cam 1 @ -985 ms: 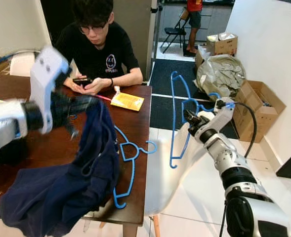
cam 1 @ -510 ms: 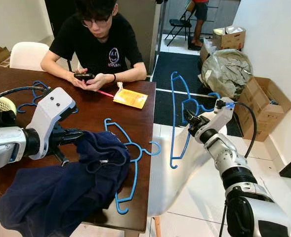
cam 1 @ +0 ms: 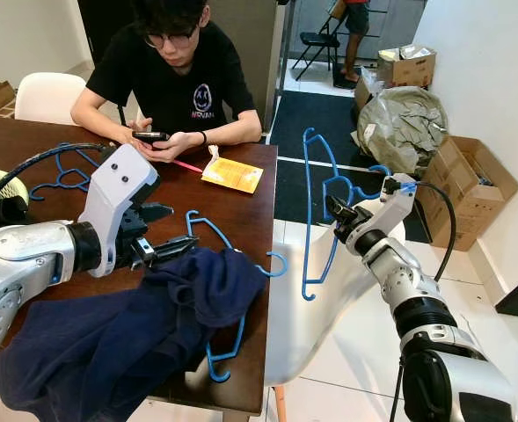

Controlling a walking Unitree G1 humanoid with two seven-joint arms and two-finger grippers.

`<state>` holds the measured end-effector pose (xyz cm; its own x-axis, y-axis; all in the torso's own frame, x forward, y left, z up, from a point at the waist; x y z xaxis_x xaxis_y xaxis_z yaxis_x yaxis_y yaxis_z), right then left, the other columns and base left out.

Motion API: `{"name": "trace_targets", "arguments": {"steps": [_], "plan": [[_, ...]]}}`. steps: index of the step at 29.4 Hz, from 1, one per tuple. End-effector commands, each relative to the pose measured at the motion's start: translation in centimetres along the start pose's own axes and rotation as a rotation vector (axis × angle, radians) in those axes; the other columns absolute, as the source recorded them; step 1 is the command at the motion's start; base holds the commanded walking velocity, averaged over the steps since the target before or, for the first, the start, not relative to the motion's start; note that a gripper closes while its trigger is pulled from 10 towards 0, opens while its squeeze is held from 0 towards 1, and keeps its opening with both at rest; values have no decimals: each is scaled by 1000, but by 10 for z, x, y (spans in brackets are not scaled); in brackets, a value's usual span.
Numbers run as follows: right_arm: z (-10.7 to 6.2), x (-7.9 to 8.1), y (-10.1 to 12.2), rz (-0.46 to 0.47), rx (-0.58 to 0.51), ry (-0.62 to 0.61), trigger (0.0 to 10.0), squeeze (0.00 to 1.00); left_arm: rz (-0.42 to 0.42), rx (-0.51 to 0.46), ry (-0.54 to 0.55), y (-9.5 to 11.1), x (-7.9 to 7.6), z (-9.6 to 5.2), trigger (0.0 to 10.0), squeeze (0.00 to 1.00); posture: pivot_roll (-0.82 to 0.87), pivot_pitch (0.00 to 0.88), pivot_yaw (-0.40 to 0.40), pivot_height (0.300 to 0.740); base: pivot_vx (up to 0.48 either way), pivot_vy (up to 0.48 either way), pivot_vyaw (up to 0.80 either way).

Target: Hang hanger

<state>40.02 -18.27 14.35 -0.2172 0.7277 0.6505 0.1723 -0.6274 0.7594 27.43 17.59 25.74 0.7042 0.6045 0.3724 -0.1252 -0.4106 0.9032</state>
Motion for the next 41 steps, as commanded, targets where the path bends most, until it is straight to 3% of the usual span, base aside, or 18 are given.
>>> {"name": "trace_targets", "arguments": {"steps": [1, 4, 5, 6, 7, 11, 14, 15, 16, 18, 20, 23, 24, 27, 31, 33, 35, 41], "plan": [[-1, -3, 0, -4, 7, -8, 10000, 0, 23, -17, -25, 5, -1, -8, 10000, 1000, 97, 2, -74, 740, 0, 0, 0], [-1, -3, 0, -3, 8, -8, 10000, 0, 18, -21, -37, 6, 0, -15, 10000, 914, 97, 6, -75, 740, 0, 0, 0], [-1, -3, 0, -2, 9, -8, 10000, 0, 23, 5, -46, 2, 3, -21, 10000, 518, 97, 6, -75, 740, 0, 0, 0], [-1, -3, 0, -2, 9, -8, 10000, 0, 23, 5, -46, 2, 3, -21, 10000, 518, 97, 6, -75, 740, 0, 0, 0], [-1, -3, 0, -3, 12, -9, 10000, 0, 71, 72, -37, -6, 8, -23, 10000, 0, 96, 11, -81, 740, 0, 0, 0], [-1, -3, 0, -4, 14, -9, 10000, 0, 109, 121, -32, -12, 11, -24, 10000, 0, 96, 11, -81, 740, 0, 0, 0], [-1, -3, 0, -8, 17, -11, 10000, 0, 449, 225, 43, -23, 28, -10, 10000, 0, 94, 17, -83, 740, 0, 0, 0], [-1, -3, 0, -8, 17, -11, 10000, 0, 449, 225, 43, -23, 28, -10, 10000, 0, 94, 17, -83, 740, 0, 0, 0], [-1, -4, 1, -9, 17, -12, 10000, 0, 584, 243, 79, -24, 36, -2, 10000, 0, 93, 16, -81, 740, 0, 0, 0], [-1, -4, 1, -9, 17, -12, 10000, 0, 584, 243, 79, -24, 36, -2, 10000, 0, 93, 16, -81, 740, 0, 0, 0], [-1, -4, 2, -13, 16, -16, 10000, 0, 908, 249, 97, -20, 48, 15, 10000, 0, 86, 18, -83, 740, 0, 0, 0], [-1, -4, 2, -13, 16, -16, 10000, 0, 908, 249, 97, -20, 48, 15, 10000, 0, 86, 18, -83, 740, 0, 0, 0], [-1, -4, 2, -15, 16, -17, 10000, 0, 1008, 245, 87, -19, 50, 19, 10000, 0, 86, 18, -83, 740, 0, 0, 0], [-1, -4, 2, -16, 17, -18, 10000, 0, 1065, 193, 76, -12, 49, 26, 10000, 0, 91, 20, -83, 740, 0, 0, 0], [0, -3, 3, -15, 17, -18, 10000, 0, 985, 91, 67, -3, 44, 37, 10000, 0, 88, 20, -81, 740, 0, 0, 0], [0, -3, 3, -16, 17, -18, 10000, 0, 702, -21, -152, -5, 22, 54, 10000, 0, 81, 24, -83, 740, 0, 0, 0], [0, -2, 3, -17, 17, -18, 10000, 0, 615, -51, -249, -7, 13, 59, 10000, 0, 79, 24, -82, 740, 0, 0, 0], [0, -2, 3, -17, 17, -20, 10000, 0, 518, -79, -400, -3, 6, 61, 10000, 0, 78, 29, -72, 740, 0, 0, 0]]}}
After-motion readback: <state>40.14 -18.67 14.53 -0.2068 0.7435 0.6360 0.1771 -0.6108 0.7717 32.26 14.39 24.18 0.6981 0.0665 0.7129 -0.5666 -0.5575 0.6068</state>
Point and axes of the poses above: a point about 5 cm out from each wrist's last joint towards the gripper, its own z axis pointing out of the wrist towards the gripper, its own y axis along the axis of the wrist's last joint, x = y × z, the point moved 2 cm from there along z, pointing out of the wrist towards the gripper, and after that the axes turned 8 degrees about z, right-handed, at the moved point
